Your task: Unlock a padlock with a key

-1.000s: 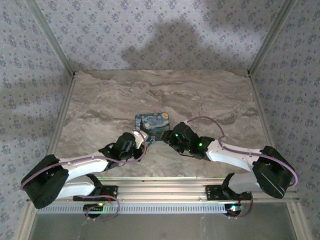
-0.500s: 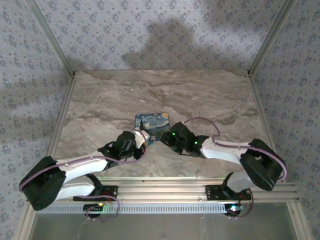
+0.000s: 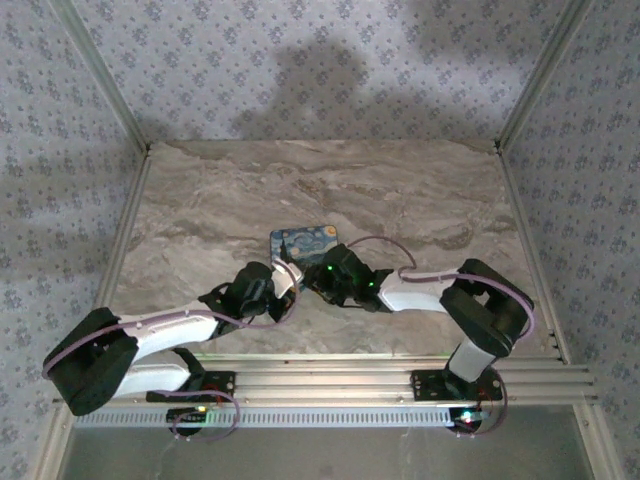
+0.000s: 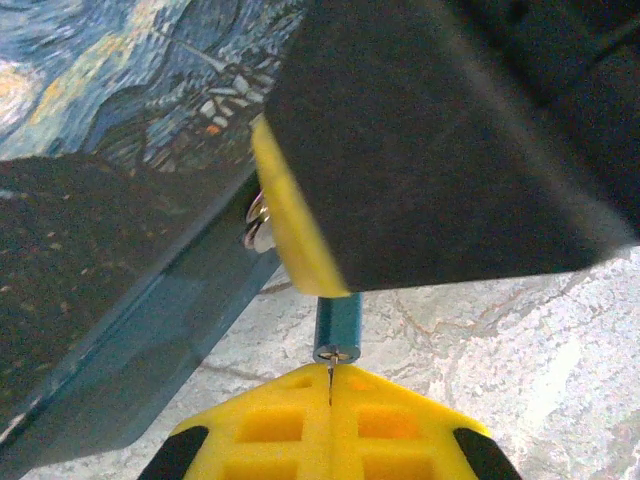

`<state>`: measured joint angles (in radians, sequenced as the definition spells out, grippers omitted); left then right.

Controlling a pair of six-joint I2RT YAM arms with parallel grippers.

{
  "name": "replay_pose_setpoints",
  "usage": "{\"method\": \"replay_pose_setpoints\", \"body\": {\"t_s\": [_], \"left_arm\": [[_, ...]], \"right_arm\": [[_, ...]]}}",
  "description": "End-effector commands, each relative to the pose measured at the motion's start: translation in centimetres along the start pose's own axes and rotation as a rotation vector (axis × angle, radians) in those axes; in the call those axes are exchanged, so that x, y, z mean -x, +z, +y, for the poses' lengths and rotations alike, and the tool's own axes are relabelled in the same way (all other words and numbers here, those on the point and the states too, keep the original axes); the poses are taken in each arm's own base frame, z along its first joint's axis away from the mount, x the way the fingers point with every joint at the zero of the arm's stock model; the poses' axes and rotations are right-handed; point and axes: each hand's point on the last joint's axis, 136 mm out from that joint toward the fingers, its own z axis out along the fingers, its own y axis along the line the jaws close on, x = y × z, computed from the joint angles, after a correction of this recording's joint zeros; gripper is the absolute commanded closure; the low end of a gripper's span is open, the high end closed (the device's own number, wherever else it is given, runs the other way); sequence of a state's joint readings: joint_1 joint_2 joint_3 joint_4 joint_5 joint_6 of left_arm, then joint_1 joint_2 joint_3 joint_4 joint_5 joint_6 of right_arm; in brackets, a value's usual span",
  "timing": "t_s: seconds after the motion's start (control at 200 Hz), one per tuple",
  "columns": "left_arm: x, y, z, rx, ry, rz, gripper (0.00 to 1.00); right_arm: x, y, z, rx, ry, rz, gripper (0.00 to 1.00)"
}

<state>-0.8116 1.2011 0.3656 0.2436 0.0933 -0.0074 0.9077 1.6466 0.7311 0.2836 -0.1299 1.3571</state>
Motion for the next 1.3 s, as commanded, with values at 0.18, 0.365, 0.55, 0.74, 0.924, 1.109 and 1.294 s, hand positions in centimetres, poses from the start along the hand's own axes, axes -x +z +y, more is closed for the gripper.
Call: {"method": "replay_pose_setpoints", "body": {"t_s": [0.18,0.365,0.55,0.74,0.924,1.109,1.294], "left_arm": [[1.6,-0.1,-0.5,-0.026,0.012,-0.057,1.00],[1.6,-0.3,-0.2,-0.009,0.013,-0.059,1.00],[1.8,-0.4,0.2,0.014,0.016,-0.063,1.00],[1.9,-0.4,0.4,0.031,0.025,-0.061,1.00],[1.9,-0.4,0.7,0.047,0.022,-0.062,1.00],[1.9,-0.5,0.8,0.058,0.017,-0.068,1.00],[2.0,-0.6,0.8,0.057,0.015,-0.070,1.00]], "right_arm": [[-0.3,0.9,1.9,0.048,0.025,0.018,0.77],[-0.4,0.7,1.9,0.029,0.012,0.021,0.65],[-0.4,-0.1,1.9,0.012,0.005,-0.002,0.49],[-0.5,-0.6,2.6,0.015,-0.009,-0.007,0.56],[-0.9,-0.4,3.0,0.020,-0.015,0.000,0.69],[-1.3,-0.1,3.0,0.021,-0.011,0.008,0.89],[-1.4,0.2,3.1,0.033,0.000,0.010,1.00]]}}
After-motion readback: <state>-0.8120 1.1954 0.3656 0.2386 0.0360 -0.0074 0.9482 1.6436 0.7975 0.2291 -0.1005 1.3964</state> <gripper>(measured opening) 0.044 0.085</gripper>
